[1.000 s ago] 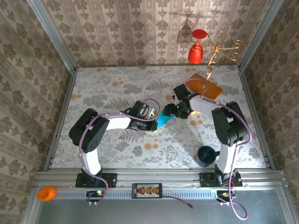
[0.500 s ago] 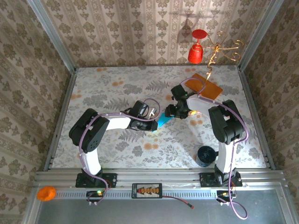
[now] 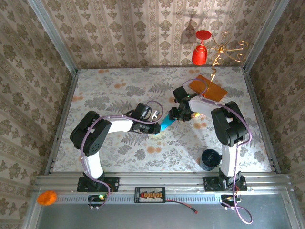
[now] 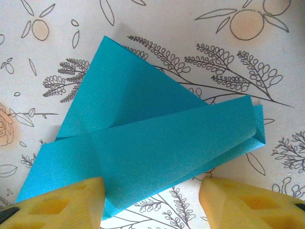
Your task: Fold a paper plane with a square sheet of paper (pick it up from the middle)
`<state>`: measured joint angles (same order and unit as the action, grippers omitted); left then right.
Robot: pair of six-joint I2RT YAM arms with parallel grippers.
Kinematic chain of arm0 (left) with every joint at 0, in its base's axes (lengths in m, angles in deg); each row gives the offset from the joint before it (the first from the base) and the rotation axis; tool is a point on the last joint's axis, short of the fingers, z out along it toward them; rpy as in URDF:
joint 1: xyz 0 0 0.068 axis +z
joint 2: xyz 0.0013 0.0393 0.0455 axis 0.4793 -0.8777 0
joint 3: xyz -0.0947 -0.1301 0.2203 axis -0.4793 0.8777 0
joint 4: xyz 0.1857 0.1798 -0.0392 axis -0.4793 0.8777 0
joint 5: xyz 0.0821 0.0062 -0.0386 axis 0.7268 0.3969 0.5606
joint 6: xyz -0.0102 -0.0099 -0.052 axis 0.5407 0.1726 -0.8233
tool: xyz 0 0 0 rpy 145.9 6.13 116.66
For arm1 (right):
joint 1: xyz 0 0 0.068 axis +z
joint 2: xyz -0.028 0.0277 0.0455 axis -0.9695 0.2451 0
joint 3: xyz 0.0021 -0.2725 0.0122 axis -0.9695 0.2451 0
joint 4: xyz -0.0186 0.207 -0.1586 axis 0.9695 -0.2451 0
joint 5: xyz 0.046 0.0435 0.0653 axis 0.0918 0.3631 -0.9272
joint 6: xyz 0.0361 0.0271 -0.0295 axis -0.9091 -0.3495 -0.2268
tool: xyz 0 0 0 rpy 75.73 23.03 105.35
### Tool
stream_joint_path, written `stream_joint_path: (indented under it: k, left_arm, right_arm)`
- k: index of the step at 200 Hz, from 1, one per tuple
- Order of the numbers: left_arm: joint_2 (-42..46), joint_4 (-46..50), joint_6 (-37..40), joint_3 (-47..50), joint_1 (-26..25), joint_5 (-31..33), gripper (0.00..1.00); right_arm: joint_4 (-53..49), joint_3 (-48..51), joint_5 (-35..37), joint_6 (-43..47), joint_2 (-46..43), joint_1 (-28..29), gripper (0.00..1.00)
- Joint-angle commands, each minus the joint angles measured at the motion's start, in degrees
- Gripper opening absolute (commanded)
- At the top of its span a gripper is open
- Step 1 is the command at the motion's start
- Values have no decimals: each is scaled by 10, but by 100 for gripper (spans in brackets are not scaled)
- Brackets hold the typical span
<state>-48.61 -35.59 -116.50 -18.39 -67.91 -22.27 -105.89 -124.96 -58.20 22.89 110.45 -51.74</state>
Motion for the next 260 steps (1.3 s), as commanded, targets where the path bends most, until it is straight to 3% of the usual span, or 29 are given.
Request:
stream_joint_path:
  k: [1,167,260]
  left_arm:
    - [-6,28,13,8,6,1,13]
    - [45,46,18,8,8,13,21]
    - [86,74,38,-13,-11,94,44]
  right_arm:
    - [-14,16,31,11,60,3,59]
    - [-38,-5,29,9,81,4,60]
    - [-53,-25,12,3,83,3,61]
